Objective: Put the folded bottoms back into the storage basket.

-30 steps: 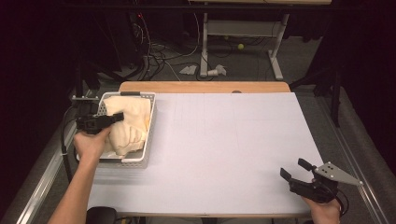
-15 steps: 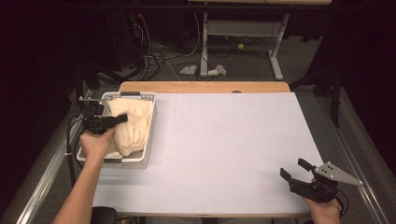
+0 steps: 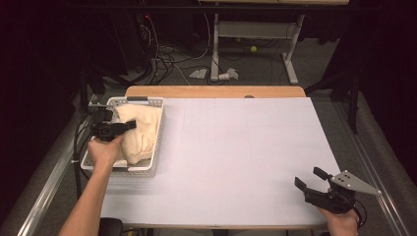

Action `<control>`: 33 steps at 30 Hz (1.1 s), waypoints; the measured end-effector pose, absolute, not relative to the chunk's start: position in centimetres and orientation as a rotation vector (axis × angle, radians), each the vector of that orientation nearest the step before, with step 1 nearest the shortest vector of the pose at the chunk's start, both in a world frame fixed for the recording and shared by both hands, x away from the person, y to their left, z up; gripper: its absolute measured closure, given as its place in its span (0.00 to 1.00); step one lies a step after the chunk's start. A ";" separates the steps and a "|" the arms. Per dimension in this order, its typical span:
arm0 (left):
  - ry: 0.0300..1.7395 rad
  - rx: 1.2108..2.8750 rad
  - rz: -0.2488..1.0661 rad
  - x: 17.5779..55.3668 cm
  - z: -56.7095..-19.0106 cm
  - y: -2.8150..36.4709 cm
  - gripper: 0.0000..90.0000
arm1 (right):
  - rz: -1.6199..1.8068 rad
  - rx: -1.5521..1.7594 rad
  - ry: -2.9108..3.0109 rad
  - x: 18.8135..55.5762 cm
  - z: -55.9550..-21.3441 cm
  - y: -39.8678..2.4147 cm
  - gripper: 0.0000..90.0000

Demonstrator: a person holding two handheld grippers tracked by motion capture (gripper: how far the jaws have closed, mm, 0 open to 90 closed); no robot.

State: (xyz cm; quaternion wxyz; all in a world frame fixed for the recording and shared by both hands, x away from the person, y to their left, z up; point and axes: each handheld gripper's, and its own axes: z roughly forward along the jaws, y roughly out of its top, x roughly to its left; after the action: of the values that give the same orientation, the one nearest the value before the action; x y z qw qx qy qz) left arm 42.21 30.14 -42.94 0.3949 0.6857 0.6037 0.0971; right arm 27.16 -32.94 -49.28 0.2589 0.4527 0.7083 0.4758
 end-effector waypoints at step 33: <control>1.683 1.907 0.473 43.6 -44.9 29.4 0.43 | 1.284 1.224 1.932 27.2 -49.3 -32.9 0.23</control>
State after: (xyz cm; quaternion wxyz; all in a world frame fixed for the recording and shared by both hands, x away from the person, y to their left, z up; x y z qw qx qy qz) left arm 43.62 29.37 -44.93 0.2739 0.7089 0.6257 0.1760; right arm 27.25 -32.89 -49.35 0.2565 0.4509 0.7121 0.4732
